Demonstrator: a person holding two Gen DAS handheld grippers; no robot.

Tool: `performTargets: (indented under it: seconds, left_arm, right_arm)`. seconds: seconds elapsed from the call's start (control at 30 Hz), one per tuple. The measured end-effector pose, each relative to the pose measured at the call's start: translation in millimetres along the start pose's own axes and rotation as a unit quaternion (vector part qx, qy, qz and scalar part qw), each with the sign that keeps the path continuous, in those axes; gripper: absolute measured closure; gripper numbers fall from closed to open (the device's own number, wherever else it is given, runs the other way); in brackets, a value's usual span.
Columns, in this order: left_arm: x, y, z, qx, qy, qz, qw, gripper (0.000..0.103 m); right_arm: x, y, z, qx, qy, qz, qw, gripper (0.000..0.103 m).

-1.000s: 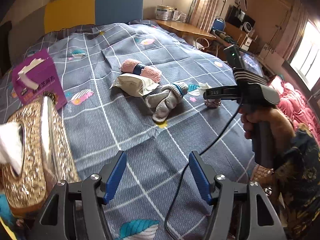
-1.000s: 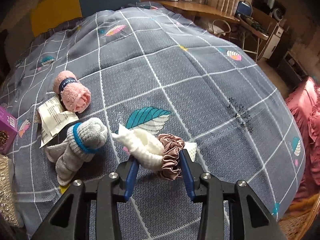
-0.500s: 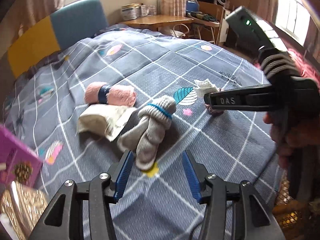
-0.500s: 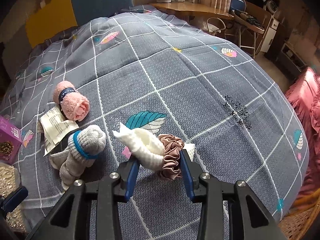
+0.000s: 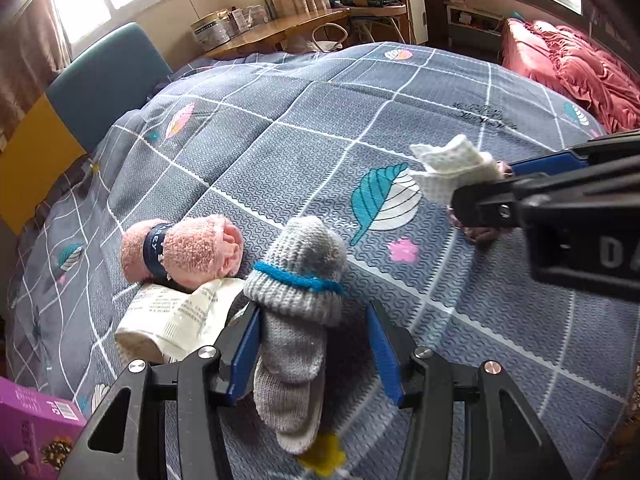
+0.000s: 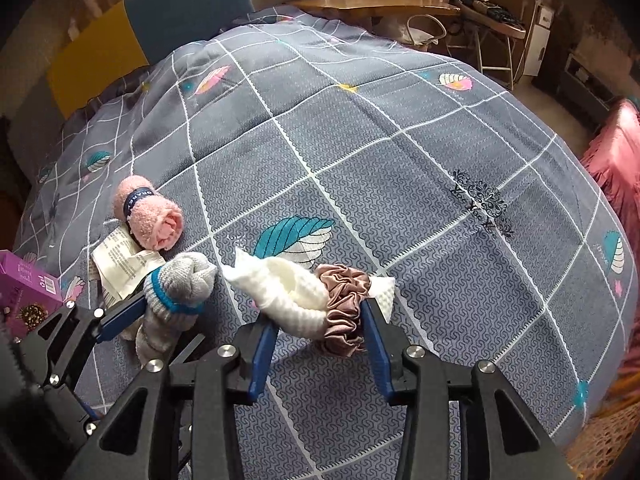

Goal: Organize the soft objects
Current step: 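Grasp grey knit sock with left tool while right tool holds white sock, then lift the grey knit sock with the left tool toward the gold tray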

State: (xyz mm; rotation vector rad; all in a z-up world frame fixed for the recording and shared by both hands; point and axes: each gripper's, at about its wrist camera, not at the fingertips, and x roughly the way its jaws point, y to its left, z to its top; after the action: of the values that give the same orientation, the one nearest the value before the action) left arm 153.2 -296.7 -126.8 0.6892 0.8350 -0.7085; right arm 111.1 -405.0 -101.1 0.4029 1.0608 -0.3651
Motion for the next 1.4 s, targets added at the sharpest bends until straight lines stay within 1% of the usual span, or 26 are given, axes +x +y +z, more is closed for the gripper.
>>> performTargets:
  seconds: [0.07, 0.13, 0.23, 0.33, 0.4, 0.43, 0.47, 0.5, 0.53, 0.6, 0.63, 0.7, 0.73, 0.8, 0.87, 0.93, 1.0, 1.03, 1.07, 1.1, 1.17, 1.2, 1.23, 1.27, 1.33, 1.4]
  left_arm:
    - [2.8, 2.5, -0.9, -0.001, 0.004, 0.006, 1.0, 0.072]
    - [-4.6, 10.7, -5.1, -0.023, -0.002, -0.009, 0.9997, 0.076]
    - [-26.2, 25.9, -20.6, -0.089, -0.003, -0.05, 0.9948, 0.076]
    - [-55.0, 30.2, -46.7, -0.137, -0.002, -0.077, 0.9876, 0.077]
    - [-70.9, 32.1, -68.7, -0.174, 0.007, -0.099, 0.9797, 0.076]
    - [-77.2, 33.3, -81.8, -0.196, 0.019, -0.102, 0.975, 0.076]
    - [-80.8, 31.0, -90.7, -0.205, 0.029, -0.099, 0.9733, 0.076]
    - [-84.2, 29.2, -100.9, -0.209, 0.036, -0.09, 0.9732, 0.076]
    - [-87.1, 24.9, -109.2, -0.204, 0.041, -0.075, 0.9753, 0.076]
    - [-86.4, 15.3, -117.9, -0.178, 0.046, -0.044, 0.9819, 0.076]
    - [-83.9, 10.7, -119.1, -0.166, 0.042, -0.032, 0.9848, 0.073]
    - [-76.0, 3.2, -117.6, -0.149, 0.043, -0.021, 0.9877, 0.071]
    - [-73.6, 1.8, -116.9, -0.15, 0.037, -0.015, 0.9879, 0.07]
    - [-70.9, 1.6, -119.7, -0.153, 0.029, -0.013, 0.9876, 0.07]
    - [-72.0, 5.2, -125.6, -0.172, 0.021, -0.021, 0.9847, 0.069]
    - [-71.5, 9.4, -130.5, -0.189, 0.019, -0.029, 0.9813, 0.069]
    - [-73.9, 9.5, -135.9, -0.2, 0.008, -0.032, 0.9792, 0.069]
    - [-75.7, 6.6, -137.7, -0.197, 0.004, -0.029, 0.98, 0.069]
    - [-76.9, 3.2, -138.2, -0.19, 0.001, -0.027, 0.9814, 0.069]
    - [-78.3, -1.0, -138.9, -0.181, -0.003, -0.024, 0.9833, 0.069]
    - [-80.0, -4.4, -140.4, -0.179, -0.01, -0.021, 0.9836, 0.069]
    - [-81.9, -5.0, -142.5, -0.185, -0.013, -0.024, 0.9824, 0.069]
    - [-83.4, -4.8, -144.3, -0.191, -0.016, -0.028, 0.9811, 0.069]
    - [-84.2, -5.1, -145.6, -0.192, -0.019, -0.029, 0.9807, 0.069]
    - [-84.2, -4.1, -146.7, -0.194, -0.022, -0.032, 0.9802, 0.069]
    - [-81.1, 0.7, -146.6, -0.201, -0.023, -0.037, 0.9787, 0.069]
  right_arm:
    - [0.5, 1.0, 0.0, -0.003, -0.001, -0.002, 1.0, 0.061]
    - [0.4, 2.8, -0.4, -0.011, -0.003, -0.006, 1.0, 0.061]
    - [-0.9, 5.2, -0.4, -0.02, -0.009, -0.009, 1.0, 0.063]
    - [-3.9, 7.2, 0.5, -0.022, -0.014, 0.008, 1.0, 0.064]
    - [-7.8, 12.0, -1.1, -0.033, -0.02, 0.024, 0.999, 0.064]
    - [-8.0, 16.4, -2.0, -0.042, -0.018, 0.034, 0.998, 0.064]
    - [-6.5, 22.2, -3.4, -0.057, -0.013, 0.04, 0.998, 0.064]
    - [-4.3, 29.2, -5.3, -0.072, -0.005, 0.044, 0.996, 0.064]
    - [-2.9, 34.8, -7.2, -0.083, 0.001, 0.051, 0.995, 0.064]
    - [-1.2, 44.6, -11.4, -0.104, 0.012, 0.072, 0.992, 0.064]
    - [-0.7, 48.6, -12.8, -0.112, 0.015, 0.078, 0.99, 0.063]
    - [2.2, 50.6, -15.3, -0.118, 0.028, 0.089, 0.989, 0.06]
    - [3.3, 50.3, -15.9, -0.116, 0.034, 0.091, 0.988, 0.059]
    - [2.8, 44.2, -14.8, -0.102, 0.032, 0.1, 0.989, 0.056]
    - [4.1, 36.8, -12.3, -0.077, 0.036, 0.112, 0.99, 0.036]
    - [4.7, 33.6, -10.0, -0.067, 0.031, 0.104, 0.992, 0.035]
    - [4.2, 33.3, -8.4, -0.066, 0.022, 0.091, 0.993, 0.035]
    - [3.6, 33.3, -7.5, -0.066, 0.017, 0.087, 0.994, 0.033]
    - [2.8, 33.1, -6.8, -0.068, 0.012, 0.083, 0.994, 0.028]
    - [2.7, 33.9, -6.8, -0.073, 0.006, 0.073, 0.995, 0.027]
    - [2.9, 33.7, -5.9, -0.088, -0.013, 0.029, 0.996, 0.025]
    - [1.6, 31.8, -4.8, -0.088, -0.02, 0.02, 0.996, 0.026]
    - [0.0, 30.7, -3.9, -0.086, -0.024, 0.025, 0.996, 0.04]
    - [-0.8, 30.5, -3.2, -0.088, -0.025, 0.03, 0.995, 0.068]
    - [-2.1, 32.0, -3.9, -0.097, -0.031, 0.015, 0.995, 0.071]
    - [1.0, 33.0, -5.6, -0.101, -0.019, 0.022, 0.994, 0.072]
